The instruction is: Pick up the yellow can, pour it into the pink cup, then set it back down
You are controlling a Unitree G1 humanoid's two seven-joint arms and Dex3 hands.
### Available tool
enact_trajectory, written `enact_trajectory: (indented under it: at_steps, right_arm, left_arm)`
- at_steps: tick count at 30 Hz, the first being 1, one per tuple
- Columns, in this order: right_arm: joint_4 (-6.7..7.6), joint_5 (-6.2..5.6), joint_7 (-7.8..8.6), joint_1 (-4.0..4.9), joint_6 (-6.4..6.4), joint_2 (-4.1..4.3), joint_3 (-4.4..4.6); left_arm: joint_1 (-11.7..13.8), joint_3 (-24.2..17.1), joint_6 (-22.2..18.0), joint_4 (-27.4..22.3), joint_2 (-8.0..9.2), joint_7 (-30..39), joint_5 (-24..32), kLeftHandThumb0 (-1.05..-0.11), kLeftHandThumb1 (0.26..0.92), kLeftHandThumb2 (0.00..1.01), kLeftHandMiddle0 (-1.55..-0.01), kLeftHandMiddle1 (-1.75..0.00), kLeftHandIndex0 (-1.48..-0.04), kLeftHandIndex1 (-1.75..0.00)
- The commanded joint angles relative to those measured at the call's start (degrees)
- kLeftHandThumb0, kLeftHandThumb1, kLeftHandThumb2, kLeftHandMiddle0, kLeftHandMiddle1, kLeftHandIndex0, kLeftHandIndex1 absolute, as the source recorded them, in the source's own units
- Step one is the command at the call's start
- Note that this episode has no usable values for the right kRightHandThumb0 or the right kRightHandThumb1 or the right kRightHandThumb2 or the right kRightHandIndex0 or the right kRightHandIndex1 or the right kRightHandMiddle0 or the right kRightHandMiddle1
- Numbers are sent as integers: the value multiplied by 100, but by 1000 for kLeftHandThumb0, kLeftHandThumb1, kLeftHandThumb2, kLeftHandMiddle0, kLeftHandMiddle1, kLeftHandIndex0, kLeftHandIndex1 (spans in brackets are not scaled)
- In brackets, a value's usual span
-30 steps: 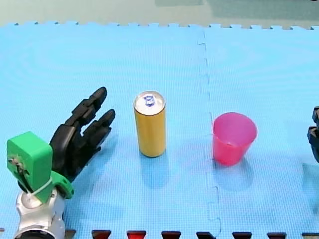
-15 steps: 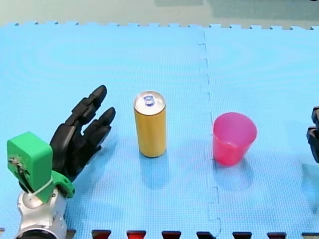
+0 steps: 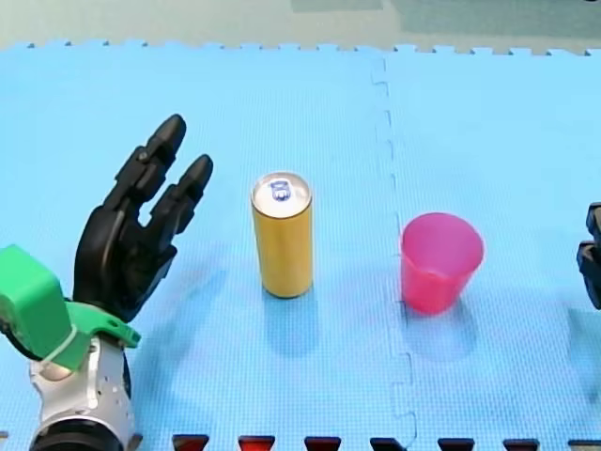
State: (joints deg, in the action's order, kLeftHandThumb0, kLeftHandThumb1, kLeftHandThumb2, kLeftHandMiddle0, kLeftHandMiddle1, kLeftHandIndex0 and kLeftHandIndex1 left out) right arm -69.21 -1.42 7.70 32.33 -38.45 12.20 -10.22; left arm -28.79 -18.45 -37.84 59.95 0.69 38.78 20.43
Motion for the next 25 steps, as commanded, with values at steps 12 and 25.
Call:
enact_trajectory:
  at_steps: [12,25]
  right_arm:
    - [-23,12,-23,19,8,29,-5]
    - [-30,23,-20,16,-4,24,-4]
  left_arm:
    - [139,-144,623,-714,-232,38,567,-1048,921,286,-238,-4,-270,-18]
    - [182,-371,1739,-1210,-361,319,1287,-1048,921,359,-297,-23,-293,-10]
